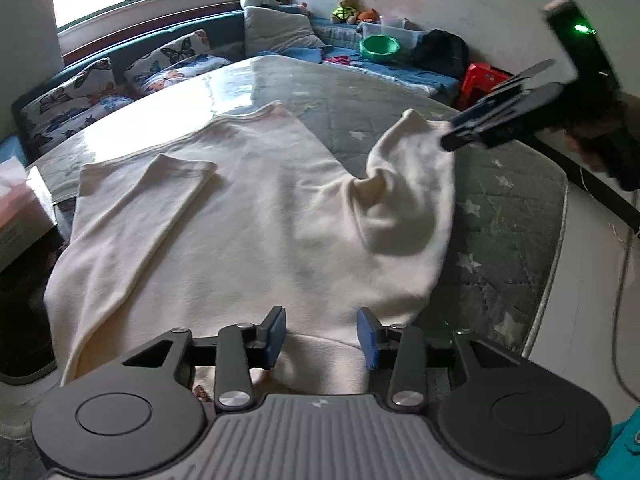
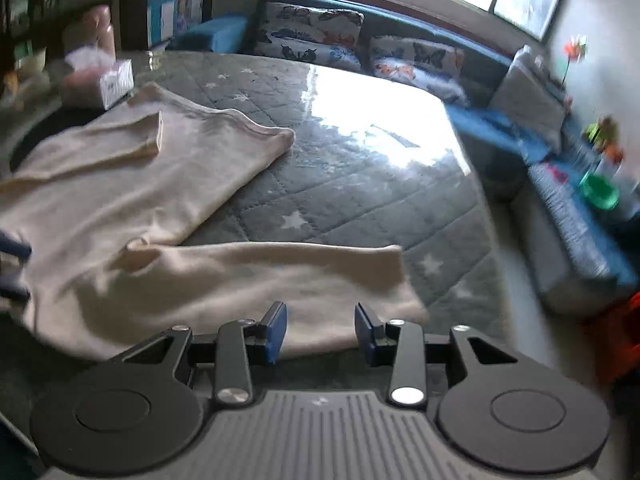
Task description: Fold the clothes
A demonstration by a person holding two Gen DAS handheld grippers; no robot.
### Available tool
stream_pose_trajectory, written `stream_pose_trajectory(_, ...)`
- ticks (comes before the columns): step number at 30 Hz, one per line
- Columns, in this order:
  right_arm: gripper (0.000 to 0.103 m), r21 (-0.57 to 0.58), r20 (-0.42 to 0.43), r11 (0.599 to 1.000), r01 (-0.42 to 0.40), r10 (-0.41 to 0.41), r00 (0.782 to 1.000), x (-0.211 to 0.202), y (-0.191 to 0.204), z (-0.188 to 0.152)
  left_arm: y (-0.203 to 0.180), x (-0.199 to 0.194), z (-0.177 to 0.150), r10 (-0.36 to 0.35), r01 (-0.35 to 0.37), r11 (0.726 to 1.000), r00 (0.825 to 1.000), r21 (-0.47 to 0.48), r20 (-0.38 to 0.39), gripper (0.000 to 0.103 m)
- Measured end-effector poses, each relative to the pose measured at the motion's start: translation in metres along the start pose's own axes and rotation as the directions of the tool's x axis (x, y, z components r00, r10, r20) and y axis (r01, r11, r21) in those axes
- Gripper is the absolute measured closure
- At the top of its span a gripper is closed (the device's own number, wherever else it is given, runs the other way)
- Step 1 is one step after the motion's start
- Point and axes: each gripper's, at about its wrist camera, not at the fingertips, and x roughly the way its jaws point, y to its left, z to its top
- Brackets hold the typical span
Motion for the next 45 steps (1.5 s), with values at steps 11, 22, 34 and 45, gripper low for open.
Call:
stream_pose_trajectory(11, 0.054, 0.013, -0.118, 0.991, 0.135, -0.133, 0.984, 0.004, -0.029, -0.009, 0.027, -0.005, 0.014, 0.046, -0.043, 0.996, 0.999, -0.073, 0.03, 0.057)
stream_pose_trajectory(22, 0.053, -0.046, 0.022, 0.994, -0.098, 0.099, 0.995, 0.008, 0.033, 0.053, 0.077, 0.035, 0.07, 0.249, -0.242, 0.955, 0.968, -0.17, 0.021, 0.049)
stream_pose_trajectory(34, 0.053, -0.08, 0.021, 0.984, -0.157, 0.16, 0.987, 0.048, 0.059, 0.086, 0.081, 0.089, 0.091, 0.244, -0.241, 0.957, 0.97, -0.159, 0.002, 0.057)
stream_pose_trajectory(45, 0.052, -0.094, 0.028, 0.98, -0.173, 0.176, 0.984, 0.057, 0.072, 0.094, 0.137, 0.03, 0.075, 0.375, -0.328, 0.883, 0.923, -0.336, 0.083, 0.1)
